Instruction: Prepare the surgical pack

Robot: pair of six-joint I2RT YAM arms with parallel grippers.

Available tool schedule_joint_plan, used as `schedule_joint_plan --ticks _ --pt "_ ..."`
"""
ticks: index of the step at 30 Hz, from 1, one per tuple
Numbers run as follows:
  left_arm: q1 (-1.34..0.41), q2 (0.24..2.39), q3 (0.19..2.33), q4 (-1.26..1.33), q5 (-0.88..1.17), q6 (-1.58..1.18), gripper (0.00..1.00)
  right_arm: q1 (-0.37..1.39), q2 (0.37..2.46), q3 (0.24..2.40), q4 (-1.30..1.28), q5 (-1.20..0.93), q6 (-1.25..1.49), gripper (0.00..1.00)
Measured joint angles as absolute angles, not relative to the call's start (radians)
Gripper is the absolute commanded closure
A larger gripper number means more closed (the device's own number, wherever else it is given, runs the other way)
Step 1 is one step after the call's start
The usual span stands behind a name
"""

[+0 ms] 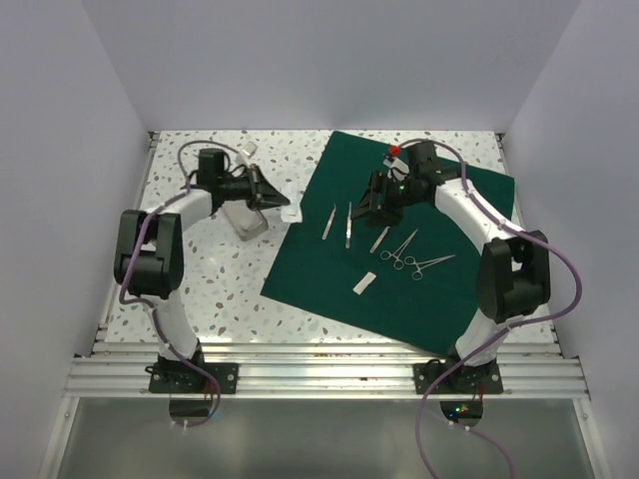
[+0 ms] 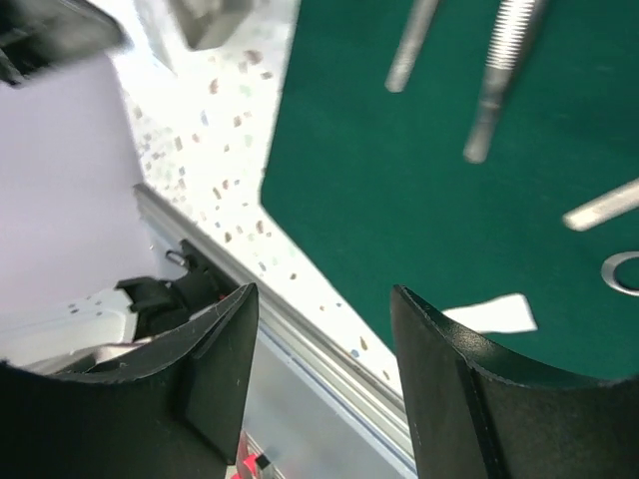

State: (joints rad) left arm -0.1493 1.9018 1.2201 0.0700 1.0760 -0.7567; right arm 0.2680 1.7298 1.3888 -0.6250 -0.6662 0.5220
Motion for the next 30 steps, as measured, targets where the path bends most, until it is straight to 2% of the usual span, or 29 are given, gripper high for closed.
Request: schedule_joint_plan --ticks 4,8,19,30 --pt "0.035 1.902 1.228 -0.076 0.985 -0.68 1.0 0.229 1.748 1.389 -0.675 -0.63 0.502 0.4" --pt "0.131 1.915 1.24 -0.168 0.908 -0.641 1.0 0.218 1.78 1.389 -0.699 -0.615 0.493 0.4" --pt "0.155 2.052 1.38 -0.299 0.751 -0.624 1.0 0.223 1.805 1.388 -0.714 -0.615 0.489 0.4" --pt "0.197 2.114 1.452 -0.307 0.72 -0.676 1.0 0.223 1.805 1.385 -0.717 -0.615 0.482 0.39"
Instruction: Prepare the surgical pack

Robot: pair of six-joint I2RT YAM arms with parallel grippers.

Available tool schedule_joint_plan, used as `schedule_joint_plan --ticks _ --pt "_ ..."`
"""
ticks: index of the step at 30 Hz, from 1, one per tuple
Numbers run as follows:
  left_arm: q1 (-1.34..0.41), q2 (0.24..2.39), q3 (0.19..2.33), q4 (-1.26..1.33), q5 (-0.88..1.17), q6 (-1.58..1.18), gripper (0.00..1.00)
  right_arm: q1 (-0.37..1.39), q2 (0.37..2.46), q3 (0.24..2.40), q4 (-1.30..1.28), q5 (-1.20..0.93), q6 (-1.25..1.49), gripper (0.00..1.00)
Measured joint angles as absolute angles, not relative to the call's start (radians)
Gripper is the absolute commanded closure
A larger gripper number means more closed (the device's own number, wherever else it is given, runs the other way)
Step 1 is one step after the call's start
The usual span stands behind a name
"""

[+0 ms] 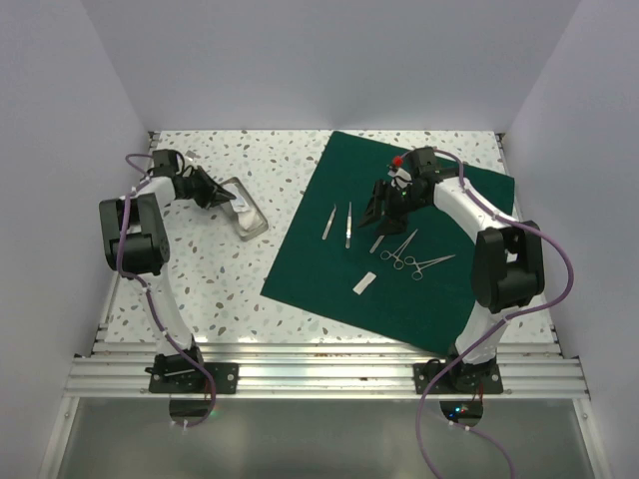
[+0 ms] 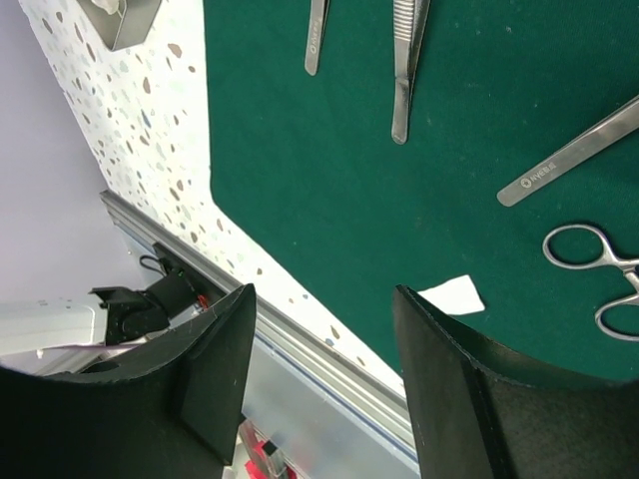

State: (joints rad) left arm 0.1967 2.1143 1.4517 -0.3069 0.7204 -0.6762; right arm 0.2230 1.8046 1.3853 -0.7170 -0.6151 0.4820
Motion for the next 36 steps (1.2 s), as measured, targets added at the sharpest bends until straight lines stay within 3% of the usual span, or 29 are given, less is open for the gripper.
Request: schedule_joint_plan --ticks 6,13,18,25,36 --pt "0.203 2.19 1.516 -0.309 0.72 -0.696 0.96 0.223 1.806 1.385 -0.717 -0.615 0.481 0.39" --pt "0.204 2.218 1.558 -0.322 0.72 -0.697 0.54 0.223 1.82 1.385 -0.717 -0.615 0.485 0.39" --pt "0.204 2.215 1.567 -0.342 0.717 -0.691 0.43 0.232 1.845 1.384 -0.718 -0.611 0.489 0.39" --pt "0.205 2.103 1.507 -0.394 0.653 -0.656 0.37 0.271 1.845 1.309 -0.707 -0.591 0.522 0.39" --pt "0.162 1.805 1.359 -0.451 0.521 -0.532 0.39 0.314 1.769 1.033 -0.621 -0.52 0.657 0.46"
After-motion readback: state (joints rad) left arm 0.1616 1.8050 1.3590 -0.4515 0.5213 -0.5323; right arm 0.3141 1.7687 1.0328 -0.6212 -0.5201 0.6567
